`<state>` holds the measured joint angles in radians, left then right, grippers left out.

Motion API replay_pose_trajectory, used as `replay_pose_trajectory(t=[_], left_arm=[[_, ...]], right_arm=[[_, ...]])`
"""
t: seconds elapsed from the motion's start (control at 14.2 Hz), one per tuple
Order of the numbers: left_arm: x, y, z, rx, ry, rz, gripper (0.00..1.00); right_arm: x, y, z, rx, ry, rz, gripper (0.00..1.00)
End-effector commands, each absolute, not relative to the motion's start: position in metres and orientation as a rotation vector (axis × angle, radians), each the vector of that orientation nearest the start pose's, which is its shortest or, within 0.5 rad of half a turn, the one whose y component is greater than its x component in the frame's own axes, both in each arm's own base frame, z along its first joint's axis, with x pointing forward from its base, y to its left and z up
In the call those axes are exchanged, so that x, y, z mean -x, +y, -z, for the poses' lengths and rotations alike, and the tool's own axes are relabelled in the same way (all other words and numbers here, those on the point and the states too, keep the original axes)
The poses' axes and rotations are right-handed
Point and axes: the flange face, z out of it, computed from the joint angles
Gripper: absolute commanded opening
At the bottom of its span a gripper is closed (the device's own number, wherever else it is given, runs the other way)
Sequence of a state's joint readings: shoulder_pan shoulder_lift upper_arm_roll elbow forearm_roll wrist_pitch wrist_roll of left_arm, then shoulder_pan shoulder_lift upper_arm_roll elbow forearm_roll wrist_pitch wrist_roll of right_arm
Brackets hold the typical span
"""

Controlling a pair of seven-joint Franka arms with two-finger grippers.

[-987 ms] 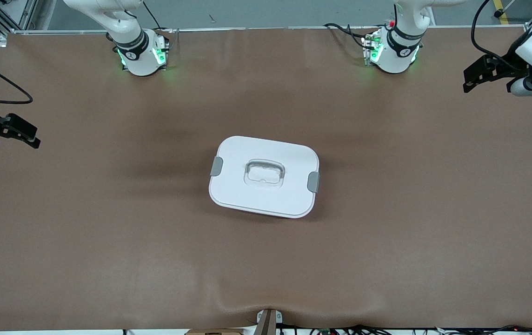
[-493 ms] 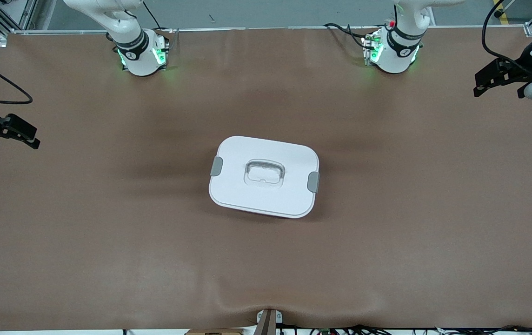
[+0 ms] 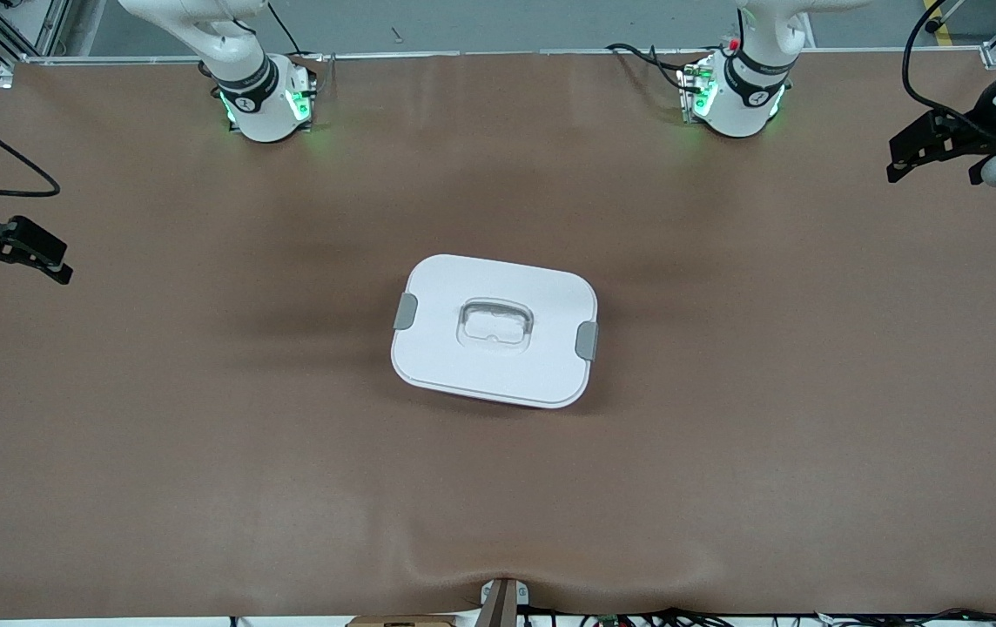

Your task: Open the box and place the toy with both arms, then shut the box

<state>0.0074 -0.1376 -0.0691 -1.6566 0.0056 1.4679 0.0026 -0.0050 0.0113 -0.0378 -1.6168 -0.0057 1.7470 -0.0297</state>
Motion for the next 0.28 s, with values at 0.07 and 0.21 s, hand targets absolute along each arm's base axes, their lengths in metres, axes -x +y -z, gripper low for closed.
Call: replay_pose_trajectory(t=[0.07, 0.21], left_arm=[[-0.5021, -0.0308, -0.6517, 3.128, 0.107, -0.072, 1.0], [-0.5016, -0.0308, -0.6525, 3.128, 0.111, -0.07, 1.0]], right_arm=[[-0.5733, -0.024, -0.614, 3.134, 0.03, 0.193, 1.0], [-0.5735, -0.024, -0.6141, 3.134, 0.032, 0.195, 1.0]])
